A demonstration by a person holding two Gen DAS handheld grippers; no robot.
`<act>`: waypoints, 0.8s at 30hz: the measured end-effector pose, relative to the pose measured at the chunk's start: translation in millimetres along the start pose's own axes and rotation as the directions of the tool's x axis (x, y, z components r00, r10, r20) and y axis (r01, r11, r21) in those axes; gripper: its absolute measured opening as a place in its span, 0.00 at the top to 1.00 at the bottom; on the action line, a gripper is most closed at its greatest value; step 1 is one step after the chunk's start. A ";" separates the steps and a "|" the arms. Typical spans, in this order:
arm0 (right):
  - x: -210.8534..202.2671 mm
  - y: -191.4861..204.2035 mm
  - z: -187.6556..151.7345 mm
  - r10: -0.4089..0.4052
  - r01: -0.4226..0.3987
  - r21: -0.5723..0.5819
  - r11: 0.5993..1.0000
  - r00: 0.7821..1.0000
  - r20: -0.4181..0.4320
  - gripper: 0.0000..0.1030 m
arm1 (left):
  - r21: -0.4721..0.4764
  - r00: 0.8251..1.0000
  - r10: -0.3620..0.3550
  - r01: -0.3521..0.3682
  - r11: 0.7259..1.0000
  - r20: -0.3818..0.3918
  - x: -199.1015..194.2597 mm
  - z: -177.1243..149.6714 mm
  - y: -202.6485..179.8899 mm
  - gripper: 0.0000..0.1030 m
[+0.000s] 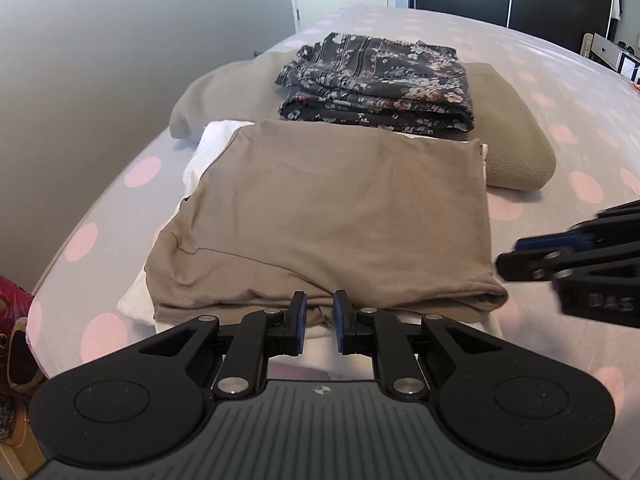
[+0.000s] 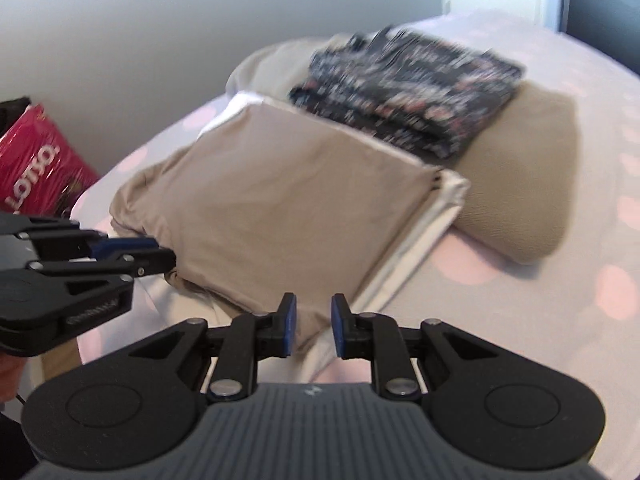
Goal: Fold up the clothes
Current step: 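Lower the shirt onto the white folded cloth and open both grippers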
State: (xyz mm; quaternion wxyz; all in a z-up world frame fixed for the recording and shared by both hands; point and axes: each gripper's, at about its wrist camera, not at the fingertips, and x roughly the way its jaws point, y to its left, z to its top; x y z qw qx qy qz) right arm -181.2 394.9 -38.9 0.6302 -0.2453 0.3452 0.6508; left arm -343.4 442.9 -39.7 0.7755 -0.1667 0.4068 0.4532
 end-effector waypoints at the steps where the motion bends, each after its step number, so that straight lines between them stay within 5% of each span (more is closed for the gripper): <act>1: -6.7 0.9 -3.5 -0.016 0.016 0.002 1.000 1.000 0.016 0.79 | 0.001 1.000 0.002 -0.002 1.000 0.011 -4.2 -1.7 -2.9 0.87; 10: -56.0 2.4 -34.0 -0.119 0.109 0.081 0.991 0.985 0.126 0.77 | -0.006 0.997 0.006 -0.005 1.000 0.082 -38.4 -14.9 -23.2 0.78; 14: -66.1 1.0 -44.7 -0.157 0.137 0.123 0.983 0.974 0.165 0.62 | -0.051 0.994 0.013 -0.008 0.999 0.104 -47.9 -19.4 -25.6 0.60; 18: -66.3 2.6 -52.9 -0.180 0.158 0.135 0.978 0.969 0.170 0.52 | -0.054 0.990 0.054 -0.047 0.997 0.132 -52.9 -25.2 -29.9 0.53; 24: -64.8 5.9 -63.3 -0.184 0.160 0.156 0.975 0.971 0.152 0.51 | -0.055 0.986 0.103 -0.096 0.994 0.132 -54.4 -33.5 -34.9 0.52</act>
